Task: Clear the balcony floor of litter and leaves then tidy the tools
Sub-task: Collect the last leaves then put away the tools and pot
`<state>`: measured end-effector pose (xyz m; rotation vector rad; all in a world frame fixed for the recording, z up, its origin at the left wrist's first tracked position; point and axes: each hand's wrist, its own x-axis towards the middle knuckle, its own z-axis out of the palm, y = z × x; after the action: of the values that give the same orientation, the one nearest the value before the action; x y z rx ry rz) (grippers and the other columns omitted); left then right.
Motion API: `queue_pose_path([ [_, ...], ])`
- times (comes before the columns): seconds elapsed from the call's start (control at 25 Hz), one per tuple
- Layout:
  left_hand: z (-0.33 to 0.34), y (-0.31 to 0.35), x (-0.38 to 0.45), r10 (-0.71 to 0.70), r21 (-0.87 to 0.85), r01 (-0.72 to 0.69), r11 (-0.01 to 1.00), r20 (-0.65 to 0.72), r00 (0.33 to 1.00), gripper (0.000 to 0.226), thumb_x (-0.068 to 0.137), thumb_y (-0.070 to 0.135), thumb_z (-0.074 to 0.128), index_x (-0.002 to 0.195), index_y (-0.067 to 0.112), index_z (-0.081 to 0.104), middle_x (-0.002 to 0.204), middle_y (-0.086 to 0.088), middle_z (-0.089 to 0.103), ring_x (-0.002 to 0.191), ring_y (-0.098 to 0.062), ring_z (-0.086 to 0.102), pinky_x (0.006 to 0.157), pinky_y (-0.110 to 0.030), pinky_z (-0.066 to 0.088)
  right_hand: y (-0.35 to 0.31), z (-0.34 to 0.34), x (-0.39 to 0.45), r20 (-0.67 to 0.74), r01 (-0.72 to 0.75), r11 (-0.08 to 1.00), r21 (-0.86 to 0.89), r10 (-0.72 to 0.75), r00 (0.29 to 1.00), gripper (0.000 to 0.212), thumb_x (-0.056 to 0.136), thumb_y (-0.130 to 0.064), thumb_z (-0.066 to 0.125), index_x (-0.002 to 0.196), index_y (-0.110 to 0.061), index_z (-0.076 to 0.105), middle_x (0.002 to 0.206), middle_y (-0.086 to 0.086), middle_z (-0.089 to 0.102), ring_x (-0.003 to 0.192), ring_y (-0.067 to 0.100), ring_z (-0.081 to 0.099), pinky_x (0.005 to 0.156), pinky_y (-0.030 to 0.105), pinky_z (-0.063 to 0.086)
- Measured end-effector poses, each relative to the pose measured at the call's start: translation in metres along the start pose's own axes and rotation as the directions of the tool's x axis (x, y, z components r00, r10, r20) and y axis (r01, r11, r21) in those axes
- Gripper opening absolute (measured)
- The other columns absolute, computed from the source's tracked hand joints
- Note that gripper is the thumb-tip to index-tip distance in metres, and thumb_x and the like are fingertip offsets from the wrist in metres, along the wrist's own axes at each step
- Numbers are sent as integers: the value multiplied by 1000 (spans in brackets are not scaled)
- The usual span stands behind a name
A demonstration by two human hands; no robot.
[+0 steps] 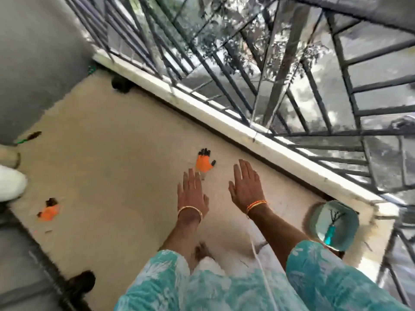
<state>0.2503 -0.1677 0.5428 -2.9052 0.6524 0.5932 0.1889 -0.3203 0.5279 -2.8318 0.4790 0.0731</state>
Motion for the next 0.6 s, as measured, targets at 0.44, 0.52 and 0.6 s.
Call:
queue_pose_path([
  [0.44, -46, -237, -63, -462, -189, 442, 877, -79, 883, 76, 95, 35, 42, 152, 6, 1, 159, -14, -10, 147, -28, -5, 117, -43, 7, -281, -1, 43, -30, 453, 888, 85, -452, 892, 53, 86, -24, 58, 130, 3, 47, 139, 27, 42, 130, 43, 38, 101, 54, 39],
  [0.52, -45, -262, -61, -527, -211, 505, 837, -61, 848, 75, 95, 35, 42, 152, 6, 0, 159, -15, -9, 147, -29, -4, 117, -43, 7, -315, 5, 59, -31, 506, 857, 100, -505, 862, 51, 84, -24, 59, 126, 3, 50, 137, 27, 45, 127, 43, 42, 98, 53, 42],
  [0.6, -43, -281, -54, -587, -233, 564, 792, -42, 808, 76, 96, 35, 42, 152, 7, -1, 159, -15, -8, 147, -29, -4, 117, -43, 7, -340, 13, 75, -9, 546, 830, 112, -549, 836, 49, 86, -28, 49, 124, 2, 52, 134, 26, 48, 124, 43, 46, 95, 51, 43],
])
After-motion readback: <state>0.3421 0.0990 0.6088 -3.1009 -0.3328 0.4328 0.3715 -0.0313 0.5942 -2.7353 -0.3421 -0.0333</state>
